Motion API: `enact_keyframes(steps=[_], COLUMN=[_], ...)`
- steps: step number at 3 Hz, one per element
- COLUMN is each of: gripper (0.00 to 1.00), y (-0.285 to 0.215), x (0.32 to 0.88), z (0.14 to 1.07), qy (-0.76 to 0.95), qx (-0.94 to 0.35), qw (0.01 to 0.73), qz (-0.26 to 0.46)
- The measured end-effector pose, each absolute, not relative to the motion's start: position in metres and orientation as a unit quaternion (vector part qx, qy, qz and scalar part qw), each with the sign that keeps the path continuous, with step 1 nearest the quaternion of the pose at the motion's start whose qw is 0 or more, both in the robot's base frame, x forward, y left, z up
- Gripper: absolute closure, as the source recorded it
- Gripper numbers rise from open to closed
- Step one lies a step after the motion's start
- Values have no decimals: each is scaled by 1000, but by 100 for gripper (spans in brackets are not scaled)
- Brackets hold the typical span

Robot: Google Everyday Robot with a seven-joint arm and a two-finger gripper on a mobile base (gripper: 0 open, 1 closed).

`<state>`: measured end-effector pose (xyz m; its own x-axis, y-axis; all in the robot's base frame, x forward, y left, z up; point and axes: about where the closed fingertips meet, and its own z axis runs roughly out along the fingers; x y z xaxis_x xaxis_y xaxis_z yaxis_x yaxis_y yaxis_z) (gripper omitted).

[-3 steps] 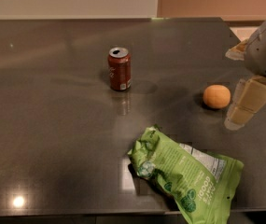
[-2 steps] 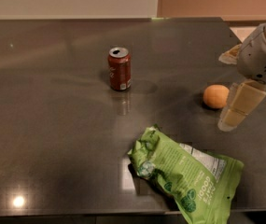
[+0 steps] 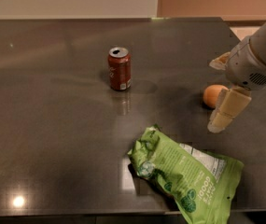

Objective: Move orange near coke can

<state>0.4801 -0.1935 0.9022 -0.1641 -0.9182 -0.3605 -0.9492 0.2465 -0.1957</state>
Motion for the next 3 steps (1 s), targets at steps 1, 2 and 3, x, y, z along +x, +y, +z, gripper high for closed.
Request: enact_keyframes(steps=[1,2,3], gripper=[0,0,0], y=[-196,-210,-225], x=[488,511,530], z=[896,878,865], qy=[765,776,786], qx=[-610,-601,-591], qw=[204,190,179], qz=[38,38,35])
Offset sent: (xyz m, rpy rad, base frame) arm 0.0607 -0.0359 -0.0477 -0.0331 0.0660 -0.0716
